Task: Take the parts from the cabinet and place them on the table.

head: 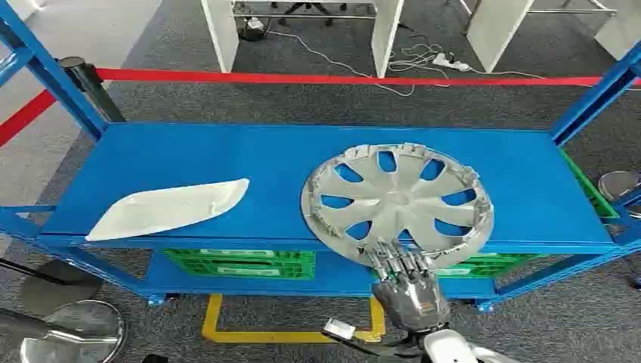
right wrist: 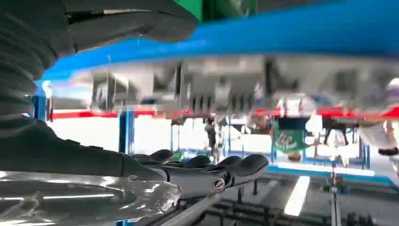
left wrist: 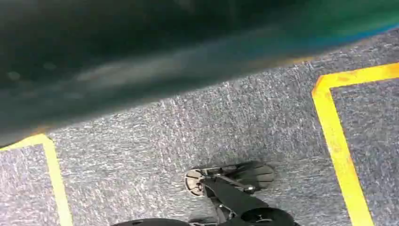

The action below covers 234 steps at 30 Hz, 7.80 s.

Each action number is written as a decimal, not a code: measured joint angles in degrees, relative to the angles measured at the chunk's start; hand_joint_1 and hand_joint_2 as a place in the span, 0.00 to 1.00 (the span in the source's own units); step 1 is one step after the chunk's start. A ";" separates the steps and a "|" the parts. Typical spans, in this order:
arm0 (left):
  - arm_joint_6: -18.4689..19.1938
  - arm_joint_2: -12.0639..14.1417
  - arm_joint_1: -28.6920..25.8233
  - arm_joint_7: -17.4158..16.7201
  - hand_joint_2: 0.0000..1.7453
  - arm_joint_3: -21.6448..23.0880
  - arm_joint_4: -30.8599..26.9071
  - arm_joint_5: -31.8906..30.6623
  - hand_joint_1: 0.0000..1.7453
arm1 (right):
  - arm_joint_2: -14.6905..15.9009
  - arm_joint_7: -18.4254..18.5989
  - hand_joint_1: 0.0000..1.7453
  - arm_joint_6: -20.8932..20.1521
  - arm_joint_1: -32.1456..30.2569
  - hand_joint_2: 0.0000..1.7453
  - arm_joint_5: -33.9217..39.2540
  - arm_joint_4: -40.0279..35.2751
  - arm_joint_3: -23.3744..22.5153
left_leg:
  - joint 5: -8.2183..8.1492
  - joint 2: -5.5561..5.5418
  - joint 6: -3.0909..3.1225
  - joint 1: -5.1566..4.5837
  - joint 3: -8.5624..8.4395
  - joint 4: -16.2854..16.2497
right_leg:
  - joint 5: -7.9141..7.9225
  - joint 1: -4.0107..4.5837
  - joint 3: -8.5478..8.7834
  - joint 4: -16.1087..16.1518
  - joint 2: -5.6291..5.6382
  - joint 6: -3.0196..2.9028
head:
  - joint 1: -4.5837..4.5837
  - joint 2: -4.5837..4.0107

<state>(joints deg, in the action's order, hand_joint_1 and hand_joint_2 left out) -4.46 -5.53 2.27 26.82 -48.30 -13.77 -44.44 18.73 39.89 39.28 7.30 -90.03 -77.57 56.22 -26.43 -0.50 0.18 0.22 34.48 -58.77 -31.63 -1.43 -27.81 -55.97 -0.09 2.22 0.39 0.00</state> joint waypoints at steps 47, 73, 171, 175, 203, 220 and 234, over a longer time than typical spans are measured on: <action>0.20 -0.11 0.01 0.22 0.00 -1.64 0.04 -2.91 0.00 | -0.79 0.00 0.00 -0.20 -0.38 1.00 -0.07 1.77 1.09 | -0.02 -0.01 0.16 0.13 -0.31 0.03 | -0.16 0.12 0.10 -0.09 -0.08 0.48 | 0.04 0.00; 0.57 -0.11 0.29 0.31 0.00 -1.73 0.04 -5.24 0.00 | -4.66 -7.26 0.00 0.15 -2.03 1.00 -0.04 7.92 -5.92 | -0.02 -0.01 0.16 0.12 -0.32 0.03 | -0.16 0.12 0.06 -0.08 -0.08 0.48 | 0.02 0.00; -0.59 -0.44 0.17 1.07 0.00 -4.92 0.13 -9.55 0.00 | -19.93 -77.07 1.00 0.11 -13.62 1.00 0.24 -24.94 -41.89 | -0.07 -0.22 0.11 0.16 -0.27 0.06 | -0.25 0.18 0.47 -0.15 -0.25 0.47 | 0.20 0.00; -1.16 -0.68 0.18 1.07 0.00 -5.36 0.15 -9.75 0.00 | -27.28 -80.38 1.00 0.42 -17.17 1.00 -0.04 -29.57 -48.92 | -0.29 -0.37 -0.12 0.30 -0.54 0.18 | -0.63 0.30 0.20 -0.13 -0.47 0.23 | 0.13 0.00; -0.87 -0.57 0.31 2.80 1.00 -7.10 0.15 -10.38 0.00 | -35.08 -69.37 1.00 0.42 -21.18 1.00 -0.20 -38.12 -53.24 | -0.29 -0.12 -0.09 0.15 -0.72 0.18 | -0.55 0.17 0.35 -0.14 -0.17 0.33 | 0.02 0.00; -1.00 -0.55 0.38 3.13 1.00 -7.67 0.15 -10.05 0.00 | -35.08 -66.75 1.00 0.42 -21.24 1.00 -0.22 -38.05 -52.21 | -0.31 -0.12 -0.07 0.07 -0.78 0.16 | -0.51 0.14 0.68 -0.08 -0.17 0.38 | 0.02 0.00; -2.56 -0.22 0.53 3.17 1.00 -9.05 0.15 -10.93 0.00 | -28.49 -45.99 1.00 0.42 -20.09 1.00 -0.24 -34.25 -37.62 | -0.25 -0.03 1.75 -0.19 -1.75 1.46 | -1.86 -0.52 0.59 -0.77 -0.17 1.47 | -0.05 0.00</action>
<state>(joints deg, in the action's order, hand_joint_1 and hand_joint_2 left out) -7.02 -5.75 2.80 29.99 -57.35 -13.62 -55.36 -9.75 -6.10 39.69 -12.79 -90.27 -111.82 18.60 -26.68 -0.53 1.93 0.03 32.74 -57.30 -33.50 -1.95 -27.22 -56.74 -0.25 3.69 0.35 0.00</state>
